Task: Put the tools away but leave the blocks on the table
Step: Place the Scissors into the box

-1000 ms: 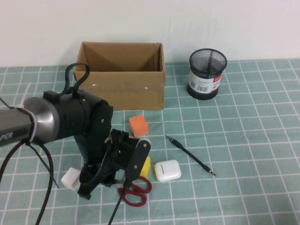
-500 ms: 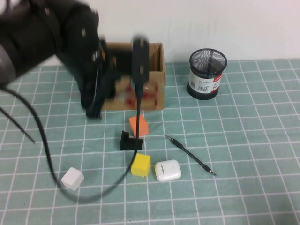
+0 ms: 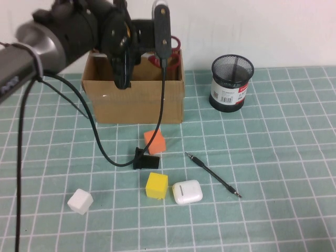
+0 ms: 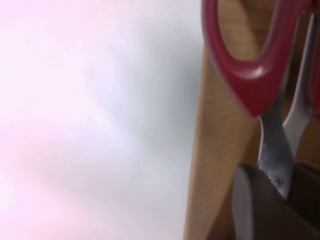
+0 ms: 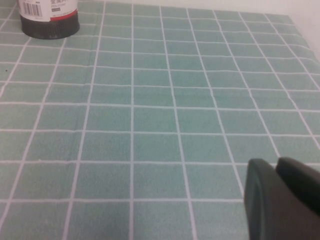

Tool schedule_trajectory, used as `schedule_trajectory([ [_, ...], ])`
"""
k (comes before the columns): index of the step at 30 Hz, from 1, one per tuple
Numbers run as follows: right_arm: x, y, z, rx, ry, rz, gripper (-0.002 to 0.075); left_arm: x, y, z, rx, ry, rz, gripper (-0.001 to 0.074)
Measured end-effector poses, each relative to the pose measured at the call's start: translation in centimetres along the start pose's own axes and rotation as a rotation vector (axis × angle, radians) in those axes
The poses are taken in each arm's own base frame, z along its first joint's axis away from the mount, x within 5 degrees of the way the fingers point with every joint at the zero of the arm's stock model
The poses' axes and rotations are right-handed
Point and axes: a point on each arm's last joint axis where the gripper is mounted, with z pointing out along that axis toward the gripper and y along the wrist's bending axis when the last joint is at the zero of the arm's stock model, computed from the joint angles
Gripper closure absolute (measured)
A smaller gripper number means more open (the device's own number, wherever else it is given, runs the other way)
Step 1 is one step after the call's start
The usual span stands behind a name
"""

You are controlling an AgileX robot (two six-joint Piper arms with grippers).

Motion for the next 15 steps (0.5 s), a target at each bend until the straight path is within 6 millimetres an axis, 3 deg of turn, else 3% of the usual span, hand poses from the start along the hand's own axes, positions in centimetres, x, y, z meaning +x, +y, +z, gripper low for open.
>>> schedule_trajectory([
  [6,0.0,0.0,0.0,0.000,0.000,0.000,0.0733,0.5,-1.1,3.2,0.025,0.020,0.017,0.0649],
  [15,0.0,0.0,0.0,0.000,0.000,0.000,0.0733,0.5,-1.0,3.3,0.014,0.024,0.032,0.0649],
])
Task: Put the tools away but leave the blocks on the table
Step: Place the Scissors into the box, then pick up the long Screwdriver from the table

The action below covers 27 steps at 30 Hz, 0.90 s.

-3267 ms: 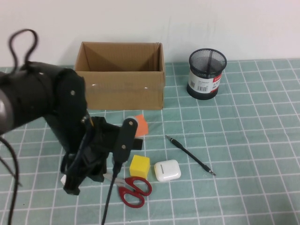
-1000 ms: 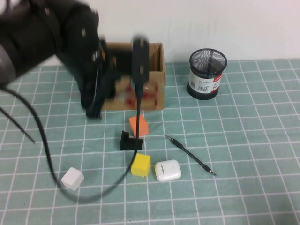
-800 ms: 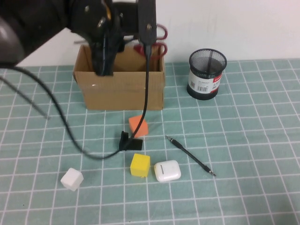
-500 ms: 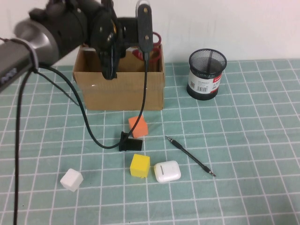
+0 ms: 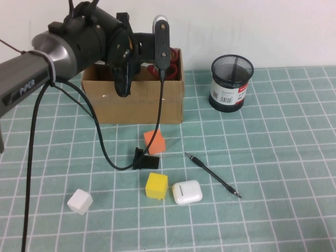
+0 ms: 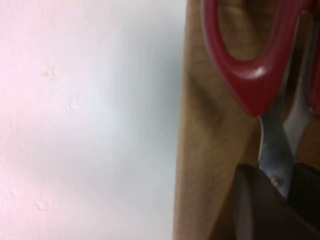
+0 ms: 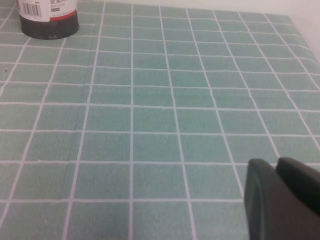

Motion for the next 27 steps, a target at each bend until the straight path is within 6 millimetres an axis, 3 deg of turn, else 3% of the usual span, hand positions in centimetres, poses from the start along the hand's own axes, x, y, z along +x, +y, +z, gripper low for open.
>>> schedule_trajectory([
  [8,0.0,0.0,0.0,0.000,0.000,0.000,0.0733,0.1,-0.2,0.0,0.020,0.012,0.000,0.0621],
  [14,0.0,0.0,0.0,0.000,0.000,0.000,0.0733,0.1,-0.1,-0.1,0.016,0.011,0.000,0.0477],
  [18,0.0,0.0,0.0,0.000,0.000,0.000,0.0733,0.2,0.3,-0.8,0.000,0.006,-0.004,0.0423],
  [23,0.0,0.0,0.0,0.000,0.000,0.000,0.0733,0.1,1.2,-3.0,-0.028,0.001,-0.018,0.0412],
  [27,0.0,0.0,0.0,0.000,0.000,0.000,0.0733,-1.1,1.5,-6.5,-0.025,-0.008,-0.089,0.0423],
])
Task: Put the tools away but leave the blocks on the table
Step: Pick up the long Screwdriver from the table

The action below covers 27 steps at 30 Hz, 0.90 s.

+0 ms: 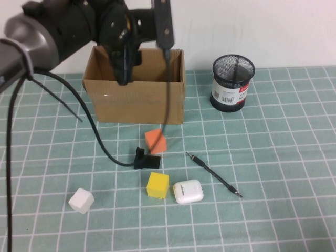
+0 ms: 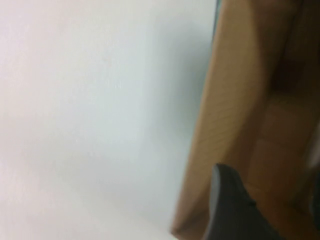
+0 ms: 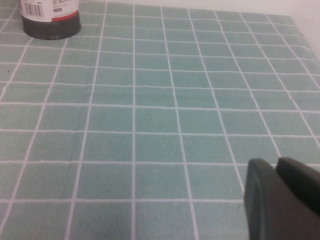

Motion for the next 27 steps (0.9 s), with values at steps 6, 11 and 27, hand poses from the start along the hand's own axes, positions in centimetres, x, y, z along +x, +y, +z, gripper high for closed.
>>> schedule_trajectory([
  [6,0.0,0.0,0.0,0.000,0.000,0.000,0.0733,-2.6,-0.8,-6.0,0.049,-0.058,-0.250,0.0600],
  [11,0.0,0.0,0.0,0.000,0.000,0.000,0.0733,-2.2,-2.8,-9.3,0.126,-0.155,-0.476,0.0716],
  [27,0.0,0.0,0.0,0.000,0.000,0.000,0.0733,5.8,-14.1,-17.7,0.060,-0.424,-1.002,0.0735],
])
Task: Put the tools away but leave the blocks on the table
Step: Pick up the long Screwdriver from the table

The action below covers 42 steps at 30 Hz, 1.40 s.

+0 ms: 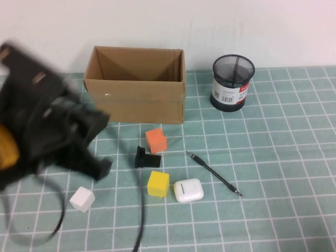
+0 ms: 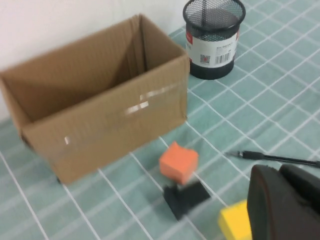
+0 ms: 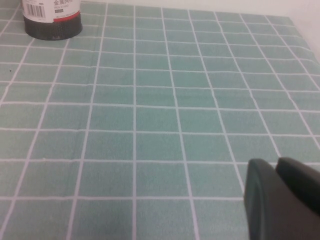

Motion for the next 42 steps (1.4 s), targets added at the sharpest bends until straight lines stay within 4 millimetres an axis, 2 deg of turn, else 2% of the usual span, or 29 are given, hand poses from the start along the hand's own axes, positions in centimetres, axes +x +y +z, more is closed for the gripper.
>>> schedule_trajectory([
  [3,0.0,0.0,0.0,0.000,0.000,0.000,0.0733,2.2,-0.3,-1.2,0.001,-0.032,-0.068,0.0735],
  [8,0.0,0.0,0.0,0.000,0.000,0.000,0.0733,5.2,-0.7,-1.2,0.006,0.042,-0.090,0.0735],
  [11,0.0,0.0,0.0,0.000,0.000,0.000,0.0733,6.0,-0.9,-0.9,0.009,0.086,-0.125,0.0735],
  [15,0.0,0.0,0.0,0.000,0.000,0.000,0.0733,6.2,-0.9,-0.9,0.005,0.094,-0.136,0.0735],
  [19,0.0,0.0,0.0,0.000,0.000,0.000,0.0733,5.9,-0.7,-1.4,-0.012,0.006,-0.079,0.0736],
  [22,0.0,0.0,0.0,0.000,0.000,0.000,0.0733,6.6,-0.7,-2.5,-0.032,-0.092,-0.030,0.0736],
  [26,0.0,0.0,0.0,0.000,0.000,0.000,0.0733,9.2,-0.5,-4.7,-0.082,-0.233,-0.042,0.0736],
  [32,0.0,0.0,0.0,0.000,0.000,0.000,0.0733,13.8,0.4,-7.4,-0.310,-0.424,-0.134,0.0736],
  [38,0.0,0.0,0.0,0.000,0.000,0.000,0.0733,18.0,-0.1,-7.9,-0.463,-0.567,-0.165,0.0736],
  [42,0.0,0.0,0.0,0.000,0.000,0.000,0.0733,18.9,-0.4,-8.2,-0.475,-0.566,-0.187,0.0736],
])
